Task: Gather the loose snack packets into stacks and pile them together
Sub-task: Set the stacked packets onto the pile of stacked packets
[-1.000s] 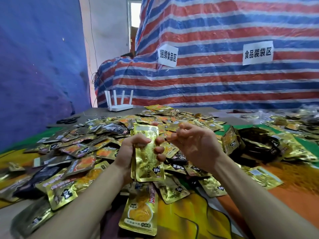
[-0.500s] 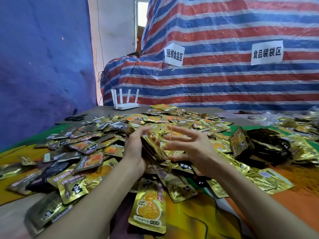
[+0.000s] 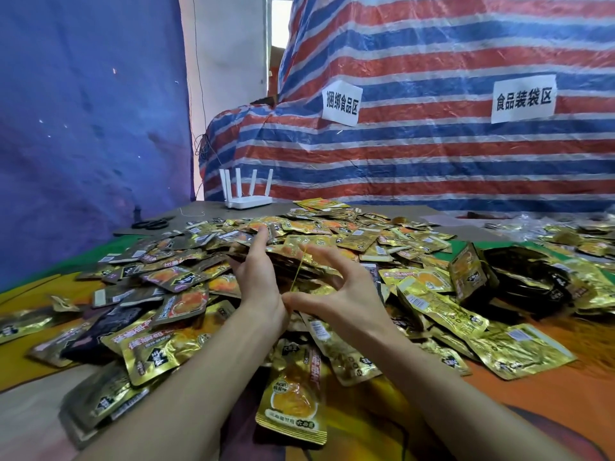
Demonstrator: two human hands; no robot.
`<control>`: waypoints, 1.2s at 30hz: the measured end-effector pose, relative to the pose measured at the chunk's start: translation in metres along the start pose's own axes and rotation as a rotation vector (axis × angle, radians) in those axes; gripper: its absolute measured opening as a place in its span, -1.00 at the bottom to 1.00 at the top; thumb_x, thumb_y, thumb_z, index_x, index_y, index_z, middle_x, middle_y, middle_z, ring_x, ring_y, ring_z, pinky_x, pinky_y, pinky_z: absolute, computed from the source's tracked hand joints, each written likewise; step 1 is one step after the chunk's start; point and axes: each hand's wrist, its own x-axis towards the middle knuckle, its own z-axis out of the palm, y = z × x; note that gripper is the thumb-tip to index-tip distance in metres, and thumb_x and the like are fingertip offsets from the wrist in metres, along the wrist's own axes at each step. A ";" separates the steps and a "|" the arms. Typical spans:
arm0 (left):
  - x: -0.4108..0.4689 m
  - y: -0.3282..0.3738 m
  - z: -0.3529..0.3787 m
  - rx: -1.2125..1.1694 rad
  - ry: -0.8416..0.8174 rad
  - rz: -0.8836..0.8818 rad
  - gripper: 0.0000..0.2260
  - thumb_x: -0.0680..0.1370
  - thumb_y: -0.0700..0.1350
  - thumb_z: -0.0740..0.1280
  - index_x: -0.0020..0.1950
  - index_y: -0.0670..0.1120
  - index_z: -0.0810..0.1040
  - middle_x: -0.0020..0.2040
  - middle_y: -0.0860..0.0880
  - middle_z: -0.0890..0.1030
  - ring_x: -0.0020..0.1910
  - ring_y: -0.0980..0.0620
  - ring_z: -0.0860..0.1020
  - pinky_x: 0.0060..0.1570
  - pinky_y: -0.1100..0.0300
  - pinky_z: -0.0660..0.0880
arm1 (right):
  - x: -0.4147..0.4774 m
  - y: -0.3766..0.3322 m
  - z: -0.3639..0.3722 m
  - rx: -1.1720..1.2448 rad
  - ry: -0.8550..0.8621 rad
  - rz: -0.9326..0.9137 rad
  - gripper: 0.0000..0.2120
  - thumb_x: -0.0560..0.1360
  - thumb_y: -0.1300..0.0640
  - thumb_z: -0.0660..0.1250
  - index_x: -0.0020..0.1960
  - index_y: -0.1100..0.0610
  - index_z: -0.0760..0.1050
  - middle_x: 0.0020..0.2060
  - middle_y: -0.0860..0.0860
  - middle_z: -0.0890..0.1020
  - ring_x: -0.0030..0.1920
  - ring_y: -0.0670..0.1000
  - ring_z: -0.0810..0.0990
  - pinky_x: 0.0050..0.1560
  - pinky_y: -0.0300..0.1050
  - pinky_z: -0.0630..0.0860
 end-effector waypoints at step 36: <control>-0.013 -0.019 0.002 0.473 -0.494 0.147 -0.47 0.37 0.15 0.46 0.28 -0.02 0.51 0.17 -0.08 0.65 0.12 -0.07 0.64 0.16 -0.02 0.55 | 0.037 -0.005 -0.127 -1.186 0.274 0.188 -0.74 0.48 0.06 0.43 0.09 0.06 0.43 -0.06 0.10 0.60 -0.02 0.14 0.54 -0.03 0.00 0.52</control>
